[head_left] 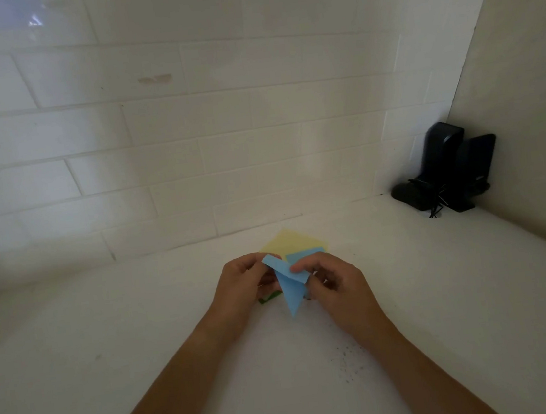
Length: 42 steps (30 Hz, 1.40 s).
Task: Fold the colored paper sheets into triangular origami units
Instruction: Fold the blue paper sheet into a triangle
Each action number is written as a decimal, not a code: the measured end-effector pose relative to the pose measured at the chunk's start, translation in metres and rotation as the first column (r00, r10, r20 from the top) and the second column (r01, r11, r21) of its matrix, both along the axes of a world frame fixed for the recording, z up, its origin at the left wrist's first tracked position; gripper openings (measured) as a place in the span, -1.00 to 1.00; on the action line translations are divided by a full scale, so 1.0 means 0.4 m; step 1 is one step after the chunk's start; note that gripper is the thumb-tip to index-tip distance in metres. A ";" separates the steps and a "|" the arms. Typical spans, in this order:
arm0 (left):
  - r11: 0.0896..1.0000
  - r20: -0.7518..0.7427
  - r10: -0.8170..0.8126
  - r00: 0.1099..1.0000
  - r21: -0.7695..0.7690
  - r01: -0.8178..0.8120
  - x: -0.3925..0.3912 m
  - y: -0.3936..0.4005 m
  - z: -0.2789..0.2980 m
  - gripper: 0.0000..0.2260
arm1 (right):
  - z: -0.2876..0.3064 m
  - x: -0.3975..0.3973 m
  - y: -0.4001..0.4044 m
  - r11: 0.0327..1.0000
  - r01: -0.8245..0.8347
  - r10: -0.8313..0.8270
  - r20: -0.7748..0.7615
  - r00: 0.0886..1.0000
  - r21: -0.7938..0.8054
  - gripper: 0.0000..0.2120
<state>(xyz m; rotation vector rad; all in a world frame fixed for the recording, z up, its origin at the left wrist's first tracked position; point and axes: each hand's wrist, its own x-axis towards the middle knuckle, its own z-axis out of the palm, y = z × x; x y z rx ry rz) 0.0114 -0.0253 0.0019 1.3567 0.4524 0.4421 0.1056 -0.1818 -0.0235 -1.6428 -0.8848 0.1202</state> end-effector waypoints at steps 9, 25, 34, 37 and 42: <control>0.993 0.014 0.006 1.000 0.122 -0.007 -0.001 0.008 -0.015 -0.87 | 0.003 -0.002 0.002 1.000 0.002 -0.001 0.072 0.997 -0.010 -0.71; 0.979 0.070 -0.094 0.993 0.186 0.079 -0.003 0.008 -0.016 -0.89 | 0.006 -0.002 0.001 0.989 -0.002 0.007 0.031 0.999 -0.149 -0.80; 0.987 0.050 -0.070 0.996 0.146 0.062 -0.003 0.002 -0.012 -0.88 | 0.010 -0.003 0.001 0.985 -0.044 0.043 -0.006 0.999 -0.166 -0.83; 0.989 0.052 -0.062 0.997 0.140 0.055 -0.002 0.002 -0.012 -0.89 | 0.011 -0.005 -0.001 0.984 -0.046 0.046 -0.004 0.999 -0.170 -0.84; 0.986 0.056 -0.077 0.995 0.155 0.067 -0.002 0.003 -0.013 -0.88 | 0.014 -0.005 -0.001 0.986 -0.041 0.041 -0.005 0.999 -0.159 -0.80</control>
